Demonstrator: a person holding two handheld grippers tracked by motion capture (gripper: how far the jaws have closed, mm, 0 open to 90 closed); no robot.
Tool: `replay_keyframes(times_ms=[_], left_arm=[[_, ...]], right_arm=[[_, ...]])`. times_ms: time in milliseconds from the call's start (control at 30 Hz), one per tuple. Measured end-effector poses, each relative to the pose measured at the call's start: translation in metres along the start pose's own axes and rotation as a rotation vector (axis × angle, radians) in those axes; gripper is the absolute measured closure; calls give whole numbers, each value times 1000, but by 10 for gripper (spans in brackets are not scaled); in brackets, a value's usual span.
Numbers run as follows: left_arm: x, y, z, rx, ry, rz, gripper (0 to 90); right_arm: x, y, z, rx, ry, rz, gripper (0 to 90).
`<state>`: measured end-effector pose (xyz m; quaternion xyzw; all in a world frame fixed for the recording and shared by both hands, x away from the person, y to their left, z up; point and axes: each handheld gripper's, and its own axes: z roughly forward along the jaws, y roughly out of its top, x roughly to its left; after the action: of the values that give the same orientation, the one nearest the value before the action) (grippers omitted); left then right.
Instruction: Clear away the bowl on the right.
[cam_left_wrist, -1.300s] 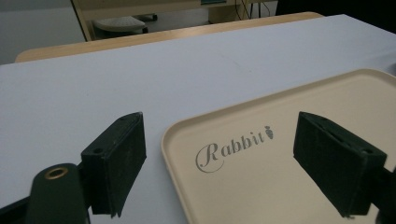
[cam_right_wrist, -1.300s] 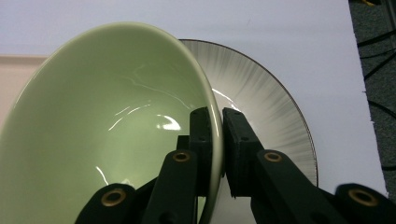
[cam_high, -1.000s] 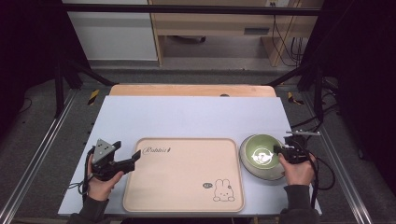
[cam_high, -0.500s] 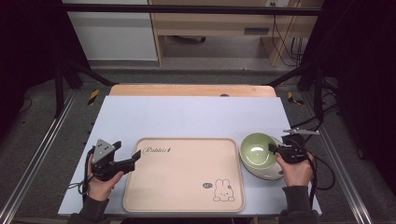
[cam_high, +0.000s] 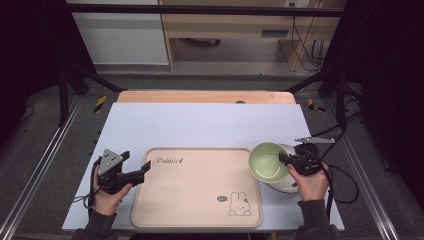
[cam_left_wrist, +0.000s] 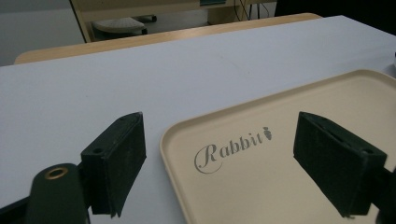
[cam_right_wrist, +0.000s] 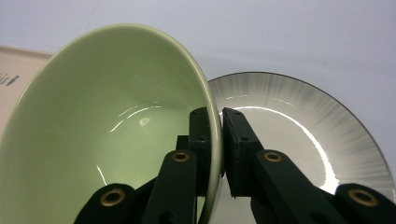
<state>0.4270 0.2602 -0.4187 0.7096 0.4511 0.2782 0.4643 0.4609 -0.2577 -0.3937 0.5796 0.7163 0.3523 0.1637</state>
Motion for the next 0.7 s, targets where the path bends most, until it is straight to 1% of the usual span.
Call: replay_keyframes(times_ms=[100,167,200,233,267,300,433,533,567,700], left_arm=[[0,0,0,0,0,0,166],[0,0,0,0,0,0,166],[0,0,0,0,-1,0,166],[0,0,0,0,-1,0,166],[0,0,0,-1,-1,0,166],[0,0,0,-1,-1,0,166],[0,0,0,-1,1,1,165],[0,0,0,-2,0,1,165],[0,0,0,-1,0,1,164],[0,0,0,-2,-2,0,165]], right_arm=[[4,1,0,2,11,-3,827],[10,2,1,2,24,-33,827],[12,2,1,0,27,-37,827],[12,2,1,0,27,-37,827],[16,3,3,3,37,-40,827],[16,3,3,3,37,-40,827],[25,4,5,8,72,-54,827],[28,4,6,9,80,-58,827],[31,4,6,7,86,-72,827],[37,5,7,9,117,-69,827]])
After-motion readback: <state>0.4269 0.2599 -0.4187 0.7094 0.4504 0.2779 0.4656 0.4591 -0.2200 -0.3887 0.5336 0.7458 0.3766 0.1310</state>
